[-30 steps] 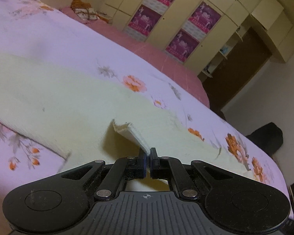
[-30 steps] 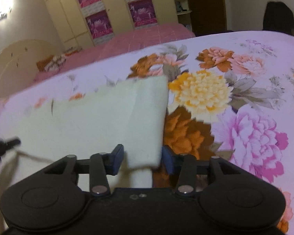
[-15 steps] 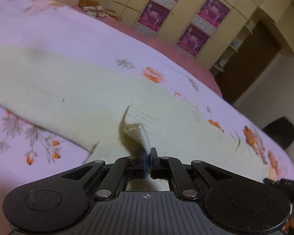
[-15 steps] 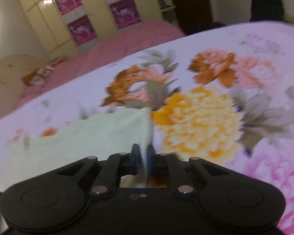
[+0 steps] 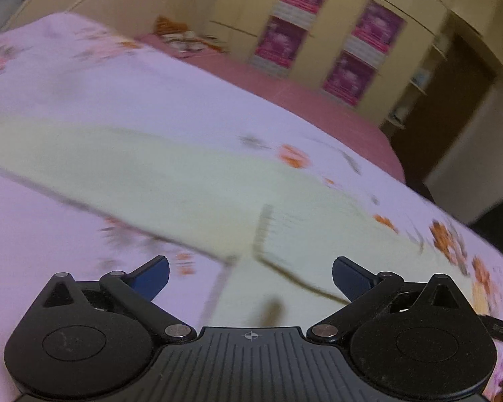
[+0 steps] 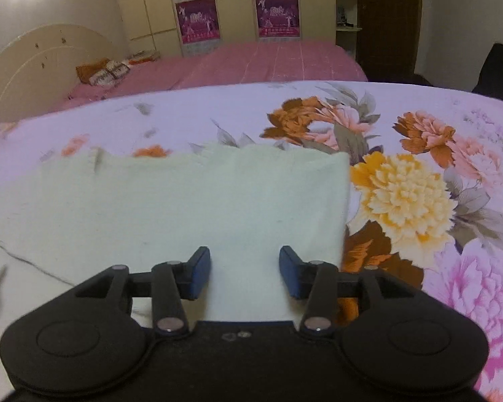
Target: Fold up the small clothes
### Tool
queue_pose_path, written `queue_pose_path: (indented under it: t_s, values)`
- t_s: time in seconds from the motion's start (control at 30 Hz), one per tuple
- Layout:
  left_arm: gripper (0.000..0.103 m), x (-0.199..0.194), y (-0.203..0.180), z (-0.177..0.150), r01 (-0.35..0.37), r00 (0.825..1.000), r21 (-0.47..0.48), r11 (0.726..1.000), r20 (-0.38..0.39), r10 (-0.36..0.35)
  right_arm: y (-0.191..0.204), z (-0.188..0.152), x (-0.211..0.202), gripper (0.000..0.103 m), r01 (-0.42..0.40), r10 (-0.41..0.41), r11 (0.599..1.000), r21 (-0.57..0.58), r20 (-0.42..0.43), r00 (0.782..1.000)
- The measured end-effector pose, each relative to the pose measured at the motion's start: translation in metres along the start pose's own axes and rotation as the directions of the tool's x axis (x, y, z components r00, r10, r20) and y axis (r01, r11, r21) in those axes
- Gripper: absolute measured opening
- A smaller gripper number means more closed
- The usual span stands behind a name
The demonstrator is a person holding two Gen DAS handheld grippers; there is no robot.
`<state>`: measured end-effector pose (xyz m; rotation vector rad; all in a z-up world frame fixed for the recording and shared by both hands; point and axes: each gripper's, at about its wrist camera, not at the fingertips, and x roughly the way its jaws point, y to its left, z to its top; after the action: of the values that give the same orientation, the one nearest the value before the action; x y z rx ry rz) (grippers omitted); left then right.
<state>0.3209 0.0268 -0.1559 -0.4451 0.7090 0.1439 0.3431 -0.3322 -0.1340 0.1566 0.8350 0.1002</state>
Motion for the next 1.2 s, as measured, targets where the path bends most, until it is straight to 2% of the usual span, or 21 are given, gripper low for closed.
queue_pose_path:
  t_s: [0.07,0.17,0.23,0.33,0.37,0.43,0.53,0.6,0.67,0.7,0.73,0.77,0.8,0.83,0.87,0.9,1.0,1.07,1.2]
  values:
    - [0.102,-0.014,0.028,0.004,-0.034,0.999,-0.075,0.997,0.005,0.035,0.006,0.003,-0.011,0.046,-0.052,0.052,0.998,0.032,0.017,0.999]
    - [0.102,-0.03,0.08,0.011,-0.077,0.997,-0.192,0.978,-0.004,0.078,0.032,0.004,-0.023,0.049,-0.108,0.108,0.994,0.002,0.036,0.993]
    - [0.102,-0.039,0.12,0.014,-0.096,0.995,-0.298,0.95,-0.003,0.099,0.052,0.002,-0.029,0.049,-0.147,0.148,0.989,-0.019,0.038,0.988]
    - [0.101,-0.046,0.173,0.021,-0.123,0.991,-0.404,0.906,0.002,0.135,0.086,-0.004,-0.035,0.051,-0.2,0.201,0.979,-0.041,0.026,0.979]
    - [0.099,-0.047,0.189,0.024,-0.132,0.989,-0.425,0.895,0.009,0.15,0.098,-0.007,-0.037,0.052,-0.212,0.214,0.976,-0.051,0.02,0.977]
    - [0.087,-0.046,0.219,0.03,-0.133,0.987,-0.461,0.877,0.017,0.159,0.119,-0.011,-0.039,0.053,-0.224,0.225,0.972,-0.069,0.013,0.974]
    - [0.083,-0.039,0.25,0.042,-0.095,0.991,-0.481,0.871,0.035,0.127,0.147,-0.016,-0.036,0.056,-0.23,0.23,0.969,-0.088,-0.004,0.973]
    - [0.083,-0.032,0.261,0.051,-0.085,0.991,-0.474,0.876,0.047,0.122,0.165,-0.018,-0.032,0.056,-0.232,0.232,0.968,-0.095,-0.016,0.973]
    - [0.079,-0.021,0.269,0.058,-0.062,0.991,-0.492,0.869,0.069,0.11,0.182,-0.02,-0.025,0.056,-0.232,0.23,0.968,-0.095,-0.028,0.973]
    - [0.065,-0.016,0.273,0.06,-0.056,0.991,-0.502,0.863,0.08,0.111,0.189,-0.021,-0.024,0.056,-0.233,0.231,0.968,-0.095,-0.031,0.973]
    - [0.046,-0.01,0.278,0.064,-0.054,0.99,-0.512,0.857,0.084,0.112,0.196,-0.021,-0.022,0.056,-0.231,0.228,0.968,-0.097,-0.034,0.973]
    - [0.036,-0.004,0.284,0.063,-0.043,0.99,-0.528,0.848,0.09,0.106,0.204,-0.023,-0.021,0.056,-0.227,0.224,0.969,-0.099,-0.035,0.974]
    - [0.019,0.001,0.293,0.064,-0.037,0.99,-0.553,0.832,0.092,0.104,0.21,-0.023,-0.019,0.056,-0.221,0.218,0.97,-0.101,-0.033,0.975]
    - [0.009,0.006,0.303,0.064,-0.031,0.99,-0.584,0.811,0.091,0.104,0.214,-0.022,-0.016,0.056,-0.214,0.212,0.972,-0.101,-0.03,0.977]
    - [0.009,0.011,0.308,0.063,-0.015,0.991,-0.607,0.795,0.099,0.094,0.219,-0.021,-0.014,0.056,-0.205,0.204,0.974,-0.1,-0.027,0.979]
    - [0.008,0.014,0.311,0.063,-0.002,0.991,-0.612,0.791,0.107,0.085,0.223,-0.02,-0.011,0.056,-0.193,0.191,0.976,-0.098,-0.023,0.981]
    - [0.005,0.015,0.308,0.074,0.007,0.991,-0.578,0.816,0.112,0.071,0.23,-0.019,-0.005,0.056,-0.155,0.154,0.984,-0.092,-0.016,0.988]
    - [0.005,0.009,0.302,0.082,0.041,0.989,-0.563,0.826,0.14,0.046,0.232,-0.016,-0.003,0.055,-0.126,0.126,0.988,-0.092,-0.001,0.992]
    - [0.005,-0.004,0.26,0.11,0.133,0.975,-0.396,0.909,0.216,-0.048,0.226,-0.008,0.002,0.055,-0.058,0.061,0.995,-0.083,0.037,0.997]
